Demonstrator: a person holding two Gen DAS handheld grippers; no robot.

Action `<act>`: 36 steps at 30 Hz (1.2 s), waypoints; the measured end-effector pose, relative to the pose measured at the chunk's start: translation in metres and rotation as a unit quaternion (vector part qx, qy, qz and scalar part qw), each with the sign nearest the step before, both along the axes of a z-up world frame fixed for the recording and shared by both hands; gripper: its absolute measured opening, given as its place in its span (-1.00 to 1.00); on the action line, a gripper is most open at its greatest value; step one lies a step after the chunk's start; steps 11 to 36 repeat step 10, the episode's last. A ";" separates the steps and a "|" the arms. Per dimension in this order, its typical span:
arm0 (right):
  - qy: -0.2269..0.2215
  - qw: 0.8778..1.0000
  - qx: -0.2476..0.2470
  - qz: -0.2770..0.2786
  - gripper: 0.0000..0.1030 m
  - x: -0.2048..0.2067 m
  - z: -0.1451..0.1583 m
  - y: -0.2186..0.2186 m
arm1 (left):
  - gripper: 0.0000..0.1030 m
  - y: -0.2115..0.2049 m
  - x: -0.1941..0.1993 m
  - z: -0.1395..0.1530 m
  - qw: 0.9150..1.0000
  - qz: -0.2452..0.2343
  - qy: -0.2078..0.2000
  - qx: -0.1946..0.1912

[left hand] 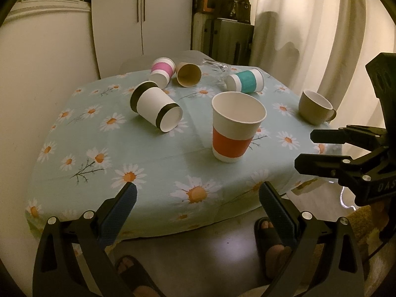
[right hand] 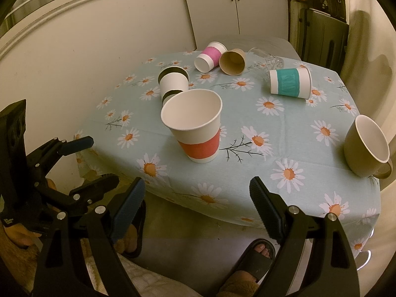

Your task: Flip cup upright

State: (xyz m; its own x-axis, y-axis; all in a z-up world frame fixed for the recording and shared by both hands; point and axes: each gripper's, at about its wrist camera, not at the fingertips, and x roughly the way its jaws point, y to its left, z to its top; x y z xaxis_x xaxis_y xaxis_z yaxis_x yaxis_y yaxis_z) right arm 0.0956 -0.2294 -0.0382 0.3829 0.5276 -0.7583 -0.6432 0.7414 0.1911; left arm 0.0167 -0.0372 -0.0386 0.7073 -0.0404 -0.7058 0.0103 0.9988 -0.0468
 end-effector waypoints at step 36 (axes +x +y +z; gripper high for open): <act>-0.001 1.000 0.000 -0.001 0.66 0.000 0.000 0.000 | 0.87 0.000 0.000 0.000 1.000 0.005 0.002 -0.004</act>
